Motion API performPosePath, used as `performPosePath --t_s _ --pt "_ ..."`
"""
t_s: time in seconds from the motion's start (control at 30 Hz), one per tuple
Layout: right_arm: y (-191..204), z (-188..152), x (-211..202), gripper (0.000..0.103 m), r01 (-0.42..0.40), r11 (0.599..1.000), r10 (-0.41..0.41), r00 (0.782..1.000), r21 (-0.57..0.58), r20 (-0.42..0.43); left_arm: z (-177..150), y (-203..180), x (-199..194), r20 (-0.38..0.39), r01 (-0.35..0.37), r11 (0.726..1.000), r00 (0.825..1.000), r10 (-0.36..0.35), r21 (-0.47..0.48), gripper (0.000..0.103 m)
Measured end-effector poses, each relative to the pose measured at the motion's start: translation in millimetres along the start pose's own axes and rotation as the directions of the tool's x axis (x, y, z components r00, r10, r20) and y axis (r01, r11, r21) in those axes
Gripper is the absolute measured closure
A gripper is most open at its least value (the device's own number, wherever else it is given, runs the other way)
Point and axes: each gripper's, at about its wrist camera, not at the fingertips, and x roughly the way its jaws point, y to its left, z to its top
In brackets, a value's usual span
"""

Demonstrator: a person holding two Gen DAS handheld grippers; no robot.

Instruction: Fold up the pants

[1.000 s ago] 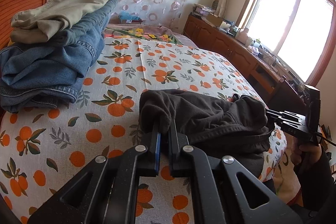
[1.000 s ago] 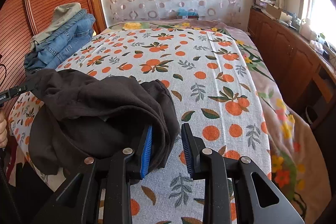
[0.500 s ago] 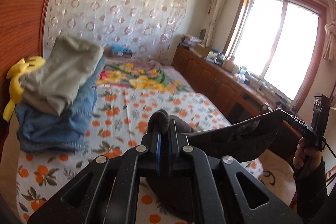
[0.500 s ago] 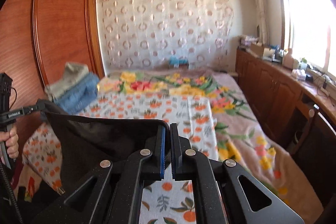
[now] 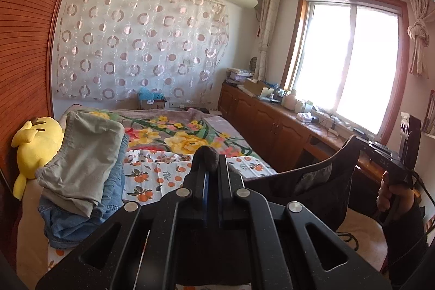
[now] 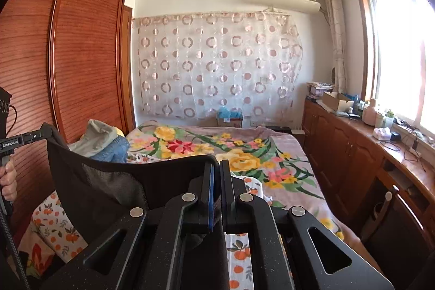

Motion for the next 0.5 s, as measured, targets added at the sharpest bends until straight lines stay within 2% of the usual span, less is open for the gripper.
performPosePath --t_s 0.1,0.17,0.27,0.33,0.43,0.5 --pt "3.1 20.8 35.5 0.100 0.025 0.999 -0.026 0.999 -0.037 -0.024 13.3 6.2 28.1 -0.023 -0.040 0.999 0.999 0.040 0.019 0.097" --pt "1.8 44.1 53.3 0.100 0.056 0.997 -0.057 0.998 -0.055 -0.027 33.4 7.8 42.1 -0.018 -0.063 0.998 0.998 0.064 0.029 0.097" --pt "2.7 80.8 70.8 0.100 0.086 0.996 -0.086 0.996 -0.038 0.013 67.2 2.9 44.7 0.027 -0.078 0.996 0.997 0.077 0.041 0.097" --pt "-0.2 99.6 68.3 0.100 0.083 0.997 -0.083 0.995 -0.003 0.050 83.1 -3.4 37.4 0.058 -0.081 0.996 0.995 0.078 0.048 0.097" --pt "4.0 99.4 52.2 0.100 0.061 0.998 -0.063 0.994 0.026 0.090 83.3 -7.7 26.9 0.071 -0.079 0.995 0.995 0.075 0.052 0.097" --pt "8.8 78.1 47.6 0.100 0.047 0.999 -0.048 0.996 0.014 0.077 64.5 -4.2 26.6 0.047 -0.088 0.995 0.995 0.086 0.056 0.097"
